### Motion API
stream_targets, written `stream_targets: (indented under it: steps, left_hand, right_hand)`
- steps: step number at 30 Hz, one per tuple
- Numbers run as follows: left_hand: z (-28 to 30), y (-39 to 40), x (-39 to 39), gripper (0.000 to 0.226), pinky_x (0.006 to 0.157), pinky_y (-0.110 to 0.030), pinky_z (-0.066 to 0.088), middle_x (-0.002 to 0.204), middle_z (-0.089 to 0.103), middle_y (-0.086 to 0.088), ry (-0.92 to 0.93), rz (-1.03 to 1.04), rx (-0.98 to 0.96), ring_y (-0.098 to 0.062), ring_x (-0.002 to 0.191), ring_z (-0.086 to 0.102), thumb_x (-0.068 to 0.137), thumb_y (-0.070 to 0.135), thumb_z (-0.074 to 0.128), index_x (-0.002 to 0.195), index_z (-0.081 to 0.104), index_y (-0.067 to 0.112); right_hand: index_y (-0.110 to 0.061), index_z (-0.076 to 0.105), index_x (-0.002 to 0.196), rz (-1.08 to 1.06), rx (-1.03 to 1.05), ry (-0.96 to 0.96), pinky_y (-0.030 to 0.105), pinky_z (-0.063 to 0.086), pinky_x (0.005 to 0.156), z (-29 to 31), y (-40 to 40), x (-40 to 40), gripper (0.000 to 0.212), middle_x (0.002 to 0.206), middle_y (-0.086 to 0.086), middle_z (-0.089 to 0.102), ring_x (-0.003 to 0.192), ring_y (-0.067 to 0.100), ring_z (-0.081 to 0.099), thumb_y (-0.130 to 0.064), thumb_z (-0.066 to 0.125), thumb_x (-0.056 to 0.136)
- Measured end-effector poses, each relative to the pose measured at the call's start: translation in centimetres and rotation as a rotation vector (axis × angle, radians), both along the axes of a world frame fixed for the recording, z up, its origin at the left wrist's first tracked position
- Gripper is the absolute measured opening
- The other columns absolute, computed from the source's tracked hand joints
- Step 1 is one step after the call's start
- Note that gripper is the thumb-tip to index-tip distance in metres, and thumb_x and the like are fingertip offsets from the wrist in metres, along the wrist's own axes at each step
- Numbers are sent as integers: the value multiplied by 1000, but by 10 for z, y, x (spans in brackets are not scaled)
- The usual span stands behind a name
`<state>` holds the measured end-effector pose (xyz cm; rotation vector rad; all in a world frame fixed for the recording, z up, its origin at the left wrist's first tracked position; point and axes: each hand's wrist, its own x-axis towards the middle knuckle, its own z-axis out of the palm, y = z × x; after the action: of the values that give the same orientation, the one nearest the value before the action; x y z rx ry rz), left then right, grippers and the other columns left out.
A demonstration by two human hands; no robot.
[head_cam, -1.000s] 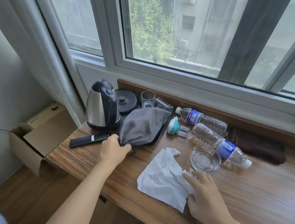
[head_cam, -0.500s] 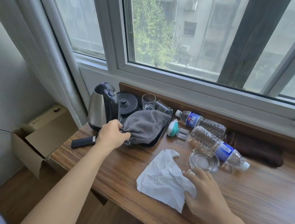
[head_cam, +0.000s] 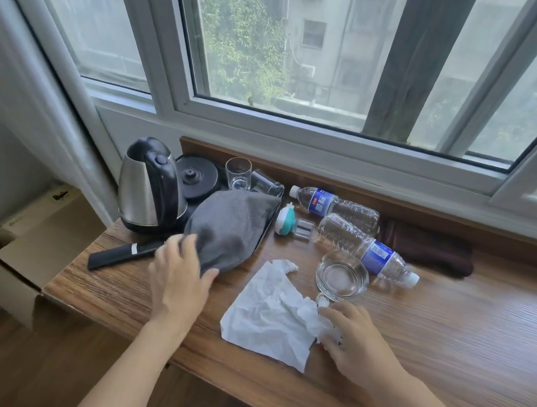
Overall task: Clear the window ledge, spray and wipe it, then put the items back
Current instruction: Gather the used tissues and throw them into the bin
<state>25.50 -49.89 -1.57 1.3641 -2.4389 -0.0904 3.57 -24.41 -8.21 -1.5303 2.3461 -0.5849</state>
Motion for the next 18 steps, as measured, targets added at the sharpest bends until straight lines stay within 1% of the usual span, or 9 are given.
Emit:
stream_targets:
  steps: [1, 2, 4, 7, 9, 11, 13, 16, 18]
  left_hand:
    - [7, 5, -11, 71, 101, -43, 45, 140, 50, -6, 1, -185, -73, -30, 127, 50, 81, 43, 82, 138, 50, 16]
    - [11, 7, -23, 71, 103, -41, 42, 145, 47, -2, -47, -407, -59, -28, 131, 47, 81, 44, 81, 140, 50, 20]
    - [12, 10, -49, 87, 114, -42, 33, 165, 24, -1, -292, -731, 145, -28, 149, 26, 80, 48, 81, 154, 37, 31]
    - [-1, 9, -80, 131, 123, -52, 17, 170, -22, 0, -587, -836, 378, -24, 157, -17, 66, 53, 90, 162, 2, 43]
    - [-12, 7, -93, 143, 124, -56, 12, 168, -28, -4, -691, -845, 393, -29, 155, -23, 59, 58, 92, 161, -8, 42]
    - [-19, 7, -98, 138, 123, -55, 19, 172, -12, -5, -723, -871, 358, -31, 157, -6, 61, 59, 90, 162, -1, 37]
    - [-22, 10, -95, 118, 119, -49, 29, 169, 15, -2, -699, -907, 307, -28, 151, 18, 69, 58, 85, 161, 17, 31]
    - [-26, 19, -82, 81, 104, -38, 39, 145, 47, 4, -550, -934, 276, -20, 129, 40, 80, 50, 79, 150, 44, 29]
    - [-30, 25, -71, 62, 96, -34, 41, 129, 58, 5, -425, -958, 242, -19, 118, 49, 87, 40, 75, 144, 52, 29]
  right_hand:
    - [-32, 54, 146, 11, 17, 1, 31, 42, 105, 3, -1, -1, 50, 138, -12, 49, 126, 20, 44, -33, 67, 97]
    - [-34, 51, 148, 25, 34, 0, 32, 41, 107, 6, -3, -2, 52, 140, -12, 47, 128, 18, 43, -33, 66, 98]
    - [-37, 45, 152, 65, 72, -7, 31, 39, 110, 11, -5, -3, 58, 144, -11, 44, 131, 17, 40, -28, 66, 99]
    - [-39, 43, 154, 124, 109, -5, 31, 38, 112, 13, -7, -7, 63, 148, -9, 41, 133, 18, 37, -20, 67, 99]
    - [-37, 49, 151, 138, 113, -9, 32, 39, 110, 10, -8, -10, 59, 146, -8, 45, 130, 21, 40, -16, 66, 98]
    - [-32, 60, 140, 143, 92, -21, 38, 43, 105, 8, -10, -13, 51, 137, -8, 52, 122, 23, 44, -9, 65, 95]
    - [-27, 67, 130, 141, 62, -4, 41, 47, 99, 4, -9, -14, 47, 128, -7, 57, 115, 25, 47, -2, 63, 91]
    - [-24, 72, 122, 92, -30, 5, 41, 51, 93, -5, -4, -12, 51, 121, -4, 65, 108, 28, 54, 6, 58, 83]
    - [-28, 72, 117, 40, -73, -28, 40, 51, 91, -7, 1, -8, 53, 118, -7, 66, 106, 26, 56, 5, 55, 80]
